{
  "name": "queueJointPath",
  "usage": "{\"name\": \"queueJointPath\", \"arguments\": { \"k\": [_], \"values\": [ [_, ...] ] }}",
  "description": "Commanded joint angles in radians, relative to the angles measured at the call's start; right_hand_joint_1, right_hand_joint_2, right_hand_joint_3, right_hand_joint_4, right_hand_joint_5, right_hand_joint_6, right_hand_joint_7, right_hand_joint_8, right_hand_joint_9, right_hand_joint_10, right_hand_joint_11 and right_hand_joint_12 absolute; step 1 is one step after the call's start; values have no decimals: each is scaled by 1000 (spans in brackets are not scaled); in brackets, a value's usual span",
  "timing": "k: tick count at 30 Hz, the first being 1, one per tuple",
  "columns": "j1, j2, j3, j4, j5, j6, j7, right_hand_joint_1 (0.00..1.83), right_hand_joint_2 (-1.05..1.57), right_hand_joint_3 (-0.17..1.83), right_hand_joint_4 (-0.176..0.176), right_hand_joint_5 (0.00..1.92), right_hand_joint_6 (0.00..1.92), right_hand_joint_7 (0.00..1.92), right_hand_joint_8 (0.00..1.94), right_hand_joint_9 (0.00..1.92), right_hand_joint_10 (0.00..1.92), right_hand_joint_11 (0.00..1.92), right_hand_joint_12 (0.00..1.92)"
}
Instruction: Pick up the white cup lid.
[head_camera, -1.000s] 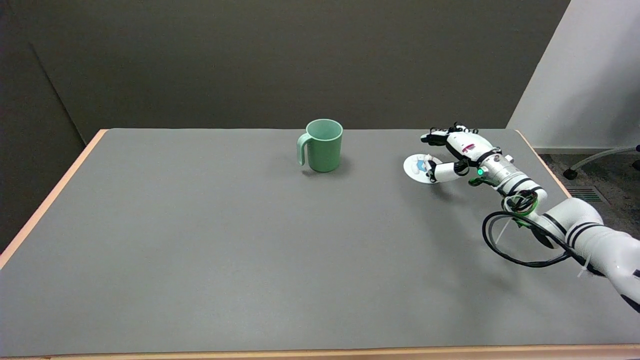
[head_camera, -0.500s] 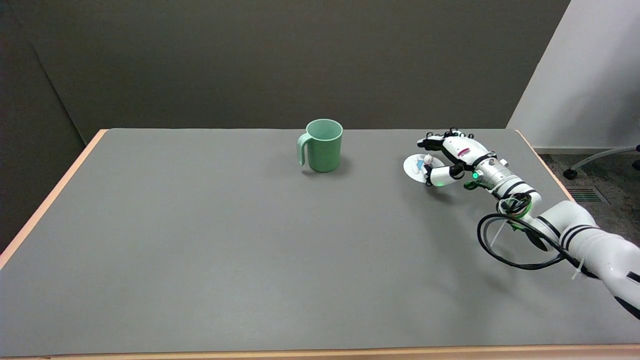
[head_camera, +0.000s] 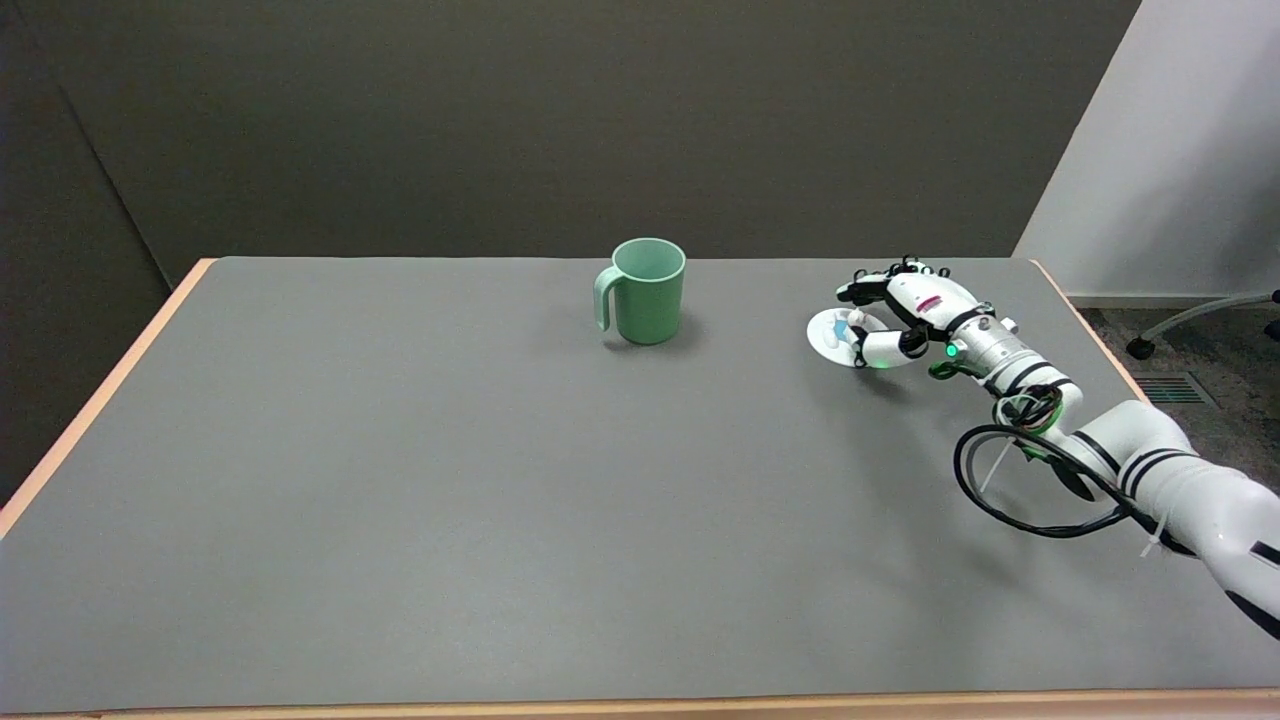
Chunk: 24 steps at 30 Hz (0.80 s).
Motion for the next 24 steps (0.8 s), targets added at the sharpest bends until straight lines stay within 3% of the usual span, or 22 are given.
{"name": "queueJointPath", "arguments": {
  "k": [1,24],
  "values": [
    [2,8,3,5,-5,14,-2,741,892,749,29,556,187,627,193,540,203,-1,839],
    [-5,8,1,-8,-8,21,-11,767,921,700,35,586,192,655,201,549,243,-1,856]
  ]
}}
